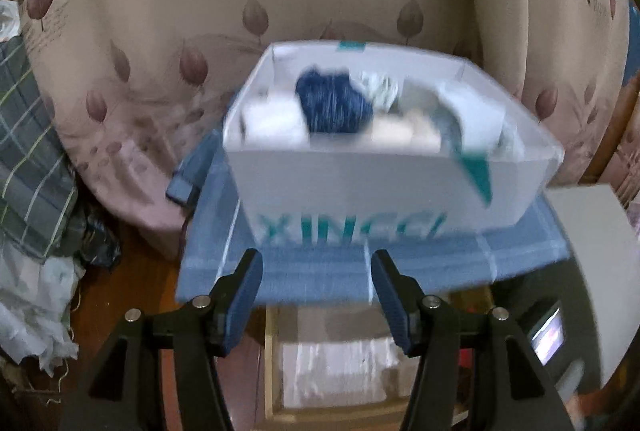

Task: Take underwear out of drawer
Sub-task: 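Raise the left tool from the box and return it over the drawer, then carry the red sock with the right tool up over the white box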

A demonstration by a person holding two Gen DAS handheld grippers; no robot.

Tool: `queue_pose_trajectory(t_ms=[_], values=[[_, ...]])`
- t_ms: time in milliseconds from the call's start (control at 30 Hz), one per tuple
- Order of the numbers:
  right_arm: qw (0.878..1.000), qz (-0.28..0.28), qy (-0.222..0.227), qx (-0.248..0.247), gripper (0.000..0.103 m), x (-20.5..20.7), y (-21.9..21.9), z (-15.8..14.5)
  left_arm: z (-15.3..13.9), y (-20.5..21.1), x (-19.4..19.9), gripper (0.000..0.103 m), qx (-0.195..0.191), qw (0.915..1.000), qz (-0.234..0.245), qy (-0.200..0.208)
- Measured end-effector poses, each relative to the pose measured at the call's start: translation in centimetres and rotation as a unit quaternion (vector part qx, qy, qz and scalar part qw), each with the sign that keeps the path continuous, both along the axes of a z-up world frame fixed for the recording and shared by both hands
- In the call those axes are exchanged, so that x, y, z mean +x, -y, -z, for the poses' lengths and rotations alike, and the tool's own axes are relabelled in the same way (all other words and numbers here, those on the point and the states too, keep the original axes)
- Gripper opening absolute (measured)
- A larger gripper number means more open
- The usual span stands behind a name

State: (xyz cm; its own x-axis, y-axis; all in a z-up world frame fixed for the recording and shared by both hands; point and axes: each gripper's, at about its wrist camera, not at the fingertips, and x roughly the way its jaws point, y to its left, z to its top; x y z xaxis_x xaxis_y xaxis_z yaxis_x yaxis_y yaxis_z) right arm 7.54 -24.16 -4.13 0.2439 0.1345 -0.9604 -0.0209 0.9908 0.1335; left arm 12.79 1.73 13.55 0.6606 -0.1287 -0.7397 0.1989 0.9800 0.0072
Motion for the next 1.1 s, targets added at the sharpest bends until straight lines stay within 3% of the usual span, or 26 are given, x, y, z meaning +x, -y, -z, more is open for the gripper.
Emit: queue_pose_trajectory(t_ms=[167,400,667,1100], values=[[1.000,-0.003,0.003,-0.011,0.034,0.0,-0.3,-0.1,5.3,0.2,-1.8,0.058,0.024,0.9992,-0.003,-0.030],[1.000,0.000,0.007,-0.016,0.034,-0.1,-0.3,-0.3,10.9,-0.9,-2.8,0.058,0.000,0.9969,-0.030,-0.073],[1.000,0.001,0.014,-0.024,0.034,-0.4,-0.6,-0.7,12.9,-1.9,-3.5,0.058,-0.007,0.9958,-0.054,-0.074],[0.998,-0.009,0.044,-0.050,0.034,-0.9,-1.5,-1.9,13.0,-1.8,-4.2,0.058,-0.003,0.9969,-0.057,-0.054]])
